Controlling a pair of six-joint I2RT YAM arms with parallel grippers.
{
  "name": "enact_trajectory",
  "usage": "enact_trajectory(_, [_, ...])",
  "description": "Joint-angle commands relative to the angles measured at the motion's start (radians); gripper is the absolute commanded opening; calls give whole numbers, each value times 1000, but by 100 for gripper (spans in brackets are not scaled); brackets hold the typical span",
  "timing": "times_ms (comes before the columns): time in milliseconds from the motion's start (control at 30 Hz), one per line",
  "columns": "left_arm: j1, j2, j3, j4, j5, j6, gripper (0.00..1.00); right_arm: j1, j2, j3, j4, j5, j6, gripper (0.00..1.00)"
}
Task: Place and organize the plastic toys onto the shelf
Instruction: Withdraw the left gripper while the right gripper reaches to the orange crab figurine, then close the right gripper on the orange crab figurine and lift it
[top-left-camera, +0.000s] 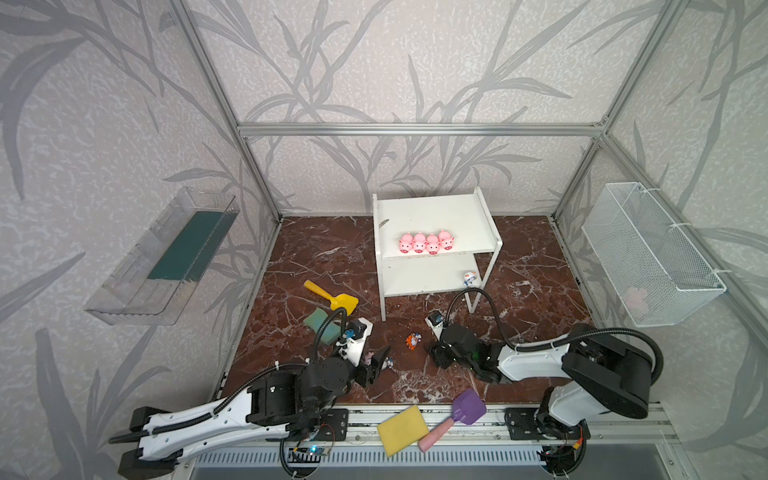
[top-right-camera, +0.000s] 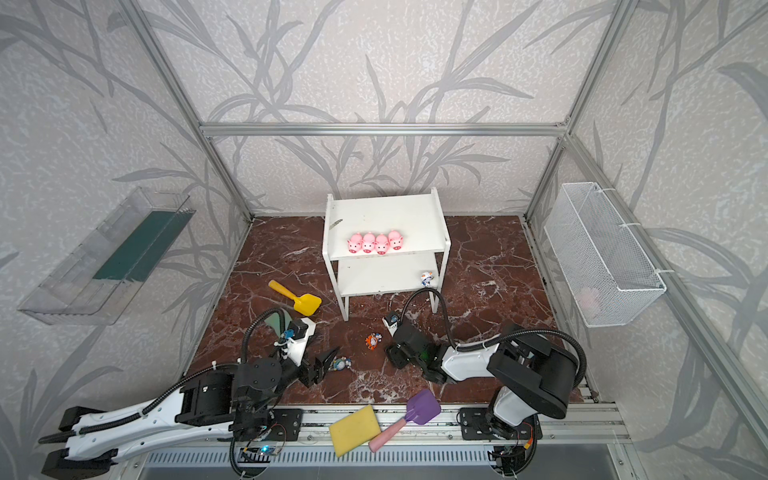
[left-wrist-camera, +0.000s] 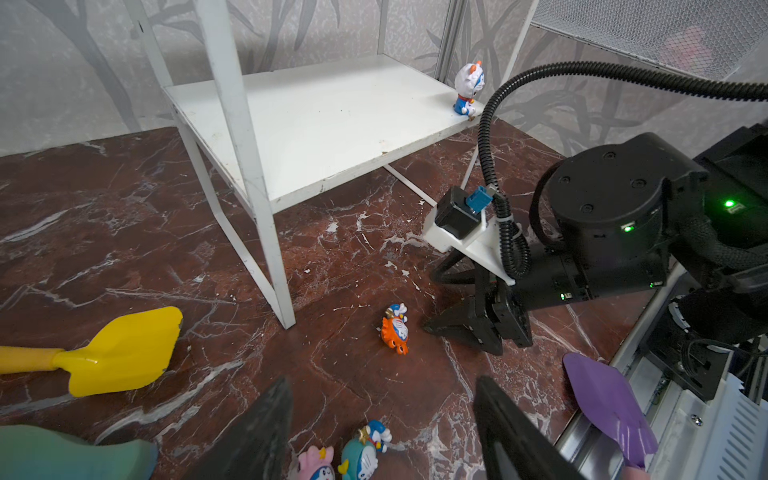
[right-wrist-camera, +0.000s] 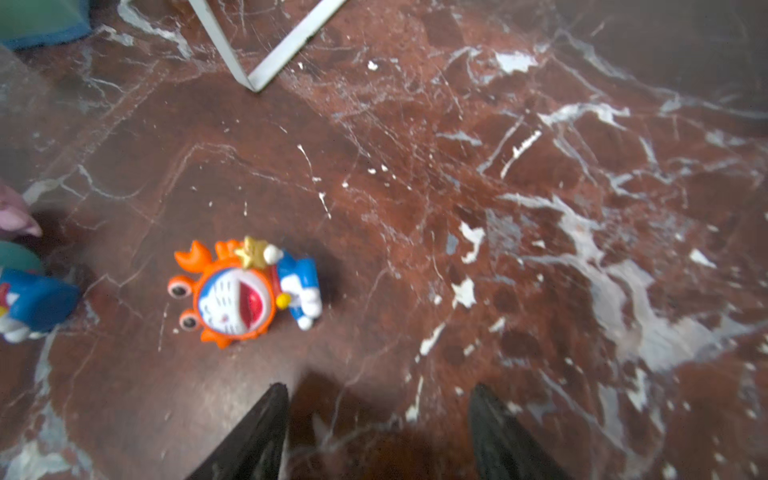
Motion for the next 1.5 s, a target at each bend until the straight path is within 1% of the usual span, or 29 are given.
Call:
enact_trajectory(0, [-3, -19, 20, -83, -41, -4, 73, -5, 76, 11, 37, -55, -64, 69])
enact_trajectory(267, [-3, -60, 18, -98, -50, 8, 74, -6, 178, 82, 43, -126, -171, 70])
enact_trajectory(467, [-2, -63, 15, -95, -50, 11, 74, -5, 210, 137, 14, -202, -247, 64])
enact_trajectory(500, [-1, -63, 16, -95, -49, 11, 74, -5, 210, 140, 11, -216, -252, 64])
enact_trajectory(600, [-2, -65, 15, -95, -53, 13, 74, -5, 210, 147, -12, -246, -257, 58])
enact_trajectory(800, [-2, -64, 13, -91, -50, 15, 75, -5, 199, 109, -2, -291, -236, 56])
enact_trajectory(967, [-2, -63, 12, -90, -49, 15, 75, -6, 178, 69, 20, -315, -222, 47])
enact_trajectory(1133, [-2, -63, 12, -90, -47, 13, 75, -5, 179, 70, 18, -317, -217, 40])
enact_trajectory(1267, [-2, -57, 13, -90, -44, 13, 75, -6, 174, 71, 16, -319, -216, 29])
enact_trajectory(1467, [-2, -39, 14, -84, -26, 12, 75, -2, 131, 44, 32, -317, -201, 23])
